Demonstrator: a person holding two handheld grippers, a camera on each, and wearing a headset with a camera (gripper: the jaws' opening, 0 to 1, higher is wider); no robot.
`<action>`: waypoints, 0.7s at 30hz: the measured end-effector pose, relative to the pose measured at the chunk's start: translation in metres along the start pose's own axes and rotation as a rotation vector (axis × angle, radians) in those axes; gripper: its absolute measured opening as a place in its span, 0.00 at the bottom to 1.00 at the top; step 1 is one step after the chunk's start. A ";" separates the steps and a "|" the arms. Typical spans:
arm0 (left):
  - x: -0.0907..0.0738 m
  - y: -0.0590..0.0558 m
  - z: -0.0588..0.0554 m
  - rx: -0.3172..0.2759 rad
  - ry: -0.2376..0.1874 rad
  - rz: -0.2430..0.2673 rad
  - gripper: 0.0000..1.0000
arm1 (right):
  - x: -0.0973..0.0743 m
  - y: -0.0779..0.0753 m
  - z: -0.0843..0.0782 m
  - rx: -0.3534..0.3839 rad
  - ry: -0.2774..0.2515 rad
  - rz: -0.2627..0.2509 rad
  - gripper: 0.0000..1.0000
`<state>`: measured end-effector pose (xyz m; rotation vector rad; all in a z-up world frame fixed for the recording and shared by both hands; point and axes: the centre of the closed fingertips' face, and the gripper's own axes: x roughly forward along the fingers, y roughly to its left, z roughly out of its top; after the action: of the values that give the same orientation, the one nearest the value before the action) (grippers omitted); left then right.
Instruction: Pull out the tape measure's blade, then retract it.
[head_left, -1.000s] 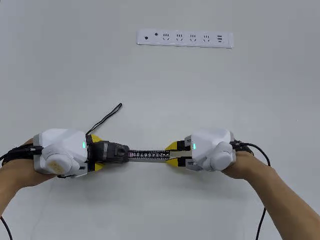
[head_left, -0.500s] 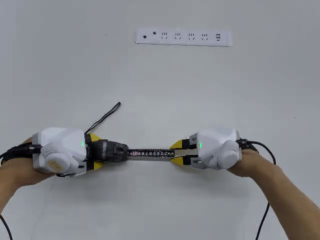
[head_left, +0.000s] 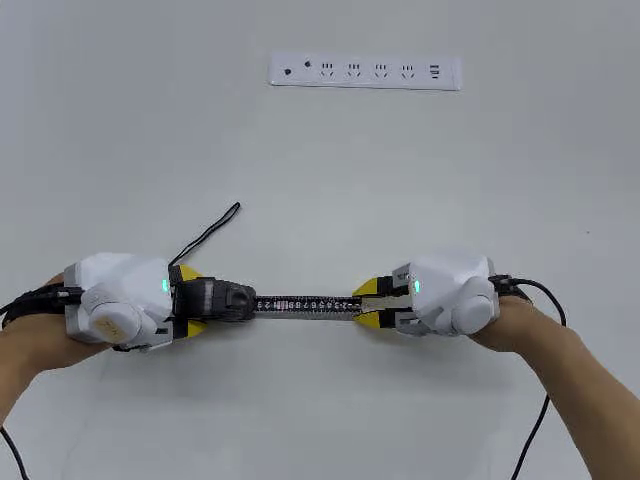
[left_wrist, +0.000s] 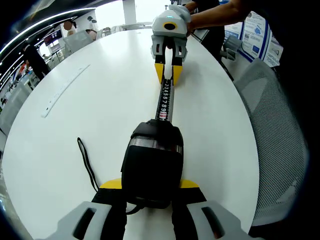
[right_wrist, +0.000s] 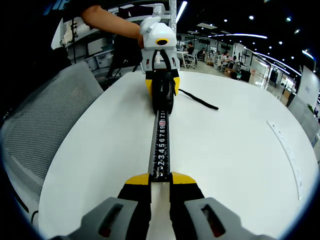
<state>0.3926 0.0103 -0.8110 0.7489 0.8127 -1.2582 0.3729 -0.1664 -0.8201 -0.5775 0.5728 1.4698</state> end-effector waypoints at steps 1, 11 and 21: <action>0.000 0.000 0.000 0.000 0.000 0.000 0.31 | -0.001 0.000 -0.001 0.000 0.001 -0.001 0.11; 0.000 0.001 0.000 0.004 0.001 0.001 0.31 | -0.014 0.000 -0.017 0.012 0.018 -0.008 0.11; 0.001 0.002 0.000 0.006 0.002 0.001 0.32 | -0.028 0.002 -0.029 0.027 0.030 -0.011 0.11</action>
<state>0.3948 0.0102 -0.8118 0.7557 0.8103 -1.2599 0.3704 -0.2065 -0.8232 -0.5817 0.6111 1.4437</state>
